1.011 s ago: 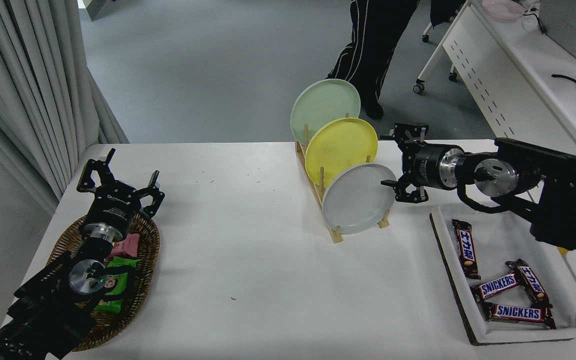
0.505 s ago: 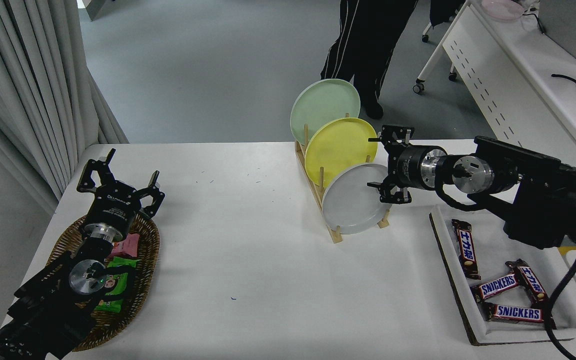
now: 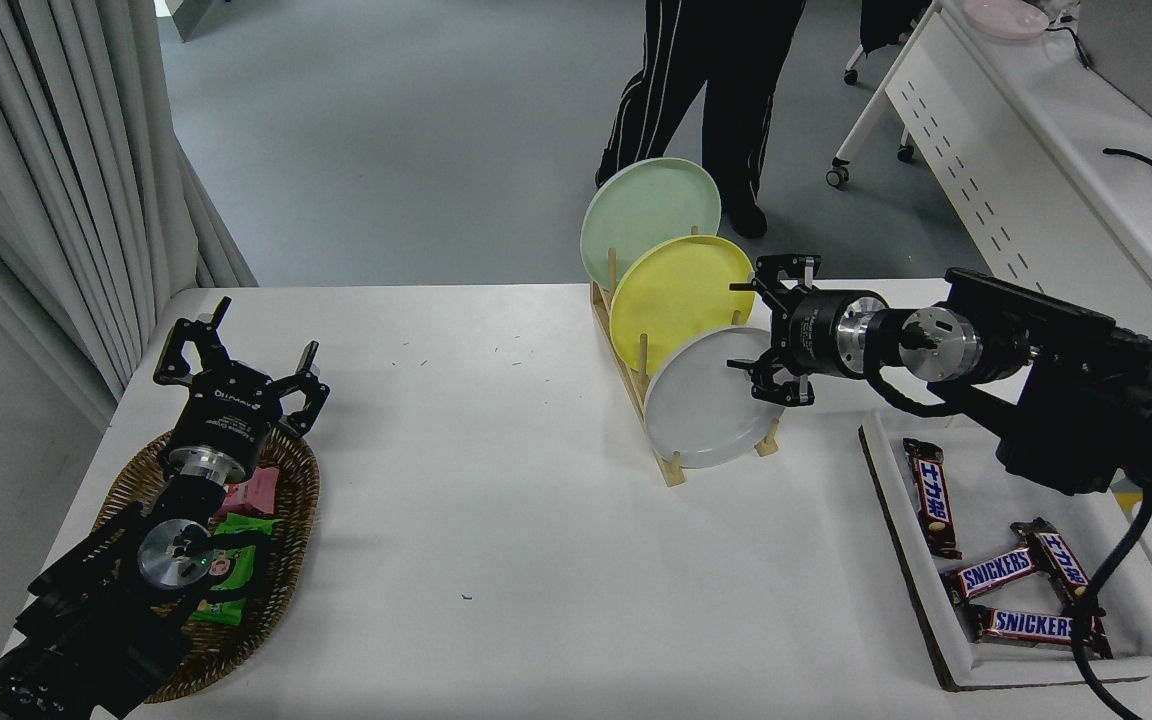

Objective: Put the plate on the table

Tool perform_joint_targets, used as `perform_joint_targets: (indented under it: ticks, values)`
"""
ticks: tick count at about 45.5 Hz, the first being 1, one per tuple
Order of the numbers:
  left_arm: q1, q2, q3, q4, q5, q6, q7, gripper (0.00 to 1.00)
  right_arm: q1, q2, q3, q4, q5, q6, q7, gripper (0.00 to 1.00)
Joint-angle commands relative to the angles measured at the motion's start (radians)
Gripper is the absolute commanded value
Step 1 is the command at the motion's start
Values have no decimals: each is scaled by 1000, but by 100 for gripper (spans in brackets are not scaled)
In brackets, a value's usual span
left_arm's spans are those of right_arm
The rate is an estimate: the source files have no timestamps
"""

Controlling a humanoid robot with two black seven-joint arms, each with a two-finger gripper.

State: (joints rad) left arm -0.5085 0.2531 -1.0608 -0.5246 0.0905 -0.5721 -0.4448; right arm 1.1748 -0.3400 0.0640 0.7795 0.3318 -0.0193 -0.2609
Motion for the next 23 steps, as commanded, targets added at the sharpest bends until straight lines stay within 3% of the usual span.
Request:
perform_joint_targets:
  ticks: [1,12,23]
  values:
    - [1,0,1,0,0,0,0,100,0,1,8,-19,-2,7,-4,60]
    - [-1,0,-1,0,0,0,0,100,0,2,8,-20,-2,32,-20,48]
    - [1,0,1,0,0,0,0,100,0,7,8,-20,-4,38,-32,45]
